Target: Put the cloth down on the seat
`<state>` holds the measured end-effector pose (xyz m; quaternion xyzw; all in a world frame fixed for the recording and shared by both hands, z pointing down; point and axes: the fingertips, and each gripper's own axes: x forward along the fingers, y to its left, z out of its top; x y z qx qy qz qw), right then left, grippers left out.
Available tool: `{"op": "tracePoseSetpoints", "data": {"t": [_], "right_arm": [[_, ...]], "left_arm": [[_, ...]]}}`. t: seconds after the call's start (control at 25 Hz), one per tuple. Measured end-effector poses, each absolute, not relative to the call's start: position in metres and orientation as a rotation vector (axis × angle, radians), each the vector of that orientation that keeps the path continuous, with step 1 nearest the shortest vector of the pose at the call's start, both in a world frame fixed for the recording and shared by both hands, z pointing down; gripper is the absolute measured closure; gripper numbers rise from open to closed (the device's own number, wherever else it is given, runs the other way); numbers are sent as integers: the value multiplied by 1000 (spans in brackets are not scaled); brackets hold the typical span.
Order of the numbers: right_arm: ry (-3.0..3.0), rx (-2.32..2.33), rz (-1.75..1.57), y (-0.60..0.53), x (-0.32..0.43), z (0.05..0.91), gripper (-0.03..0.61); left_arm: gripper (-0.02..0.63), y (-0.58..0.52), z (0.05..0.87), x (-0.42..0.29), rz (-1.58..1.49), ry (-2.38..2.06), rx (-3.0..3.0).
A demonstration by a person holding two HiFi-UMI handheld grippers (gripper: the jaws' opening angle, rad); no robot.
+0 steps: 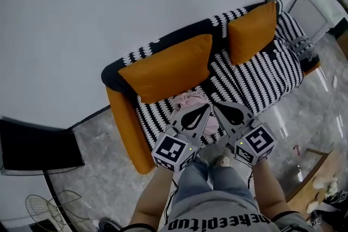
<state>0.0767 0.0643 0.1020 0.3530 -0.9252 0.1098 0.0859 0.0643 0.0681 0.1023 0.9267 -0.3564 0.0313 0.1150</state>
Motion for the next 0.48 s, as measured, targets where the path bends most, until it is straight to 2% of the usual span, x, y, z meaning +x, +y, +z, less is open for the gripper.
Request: {"op": "tracePoseSetpoints", "data": {"t": [0.48], "right_arm": [[-2854,1046,229,79,99,51,584]], "left_arm": [[598,79,55,82,54,-1105,2781]]}}
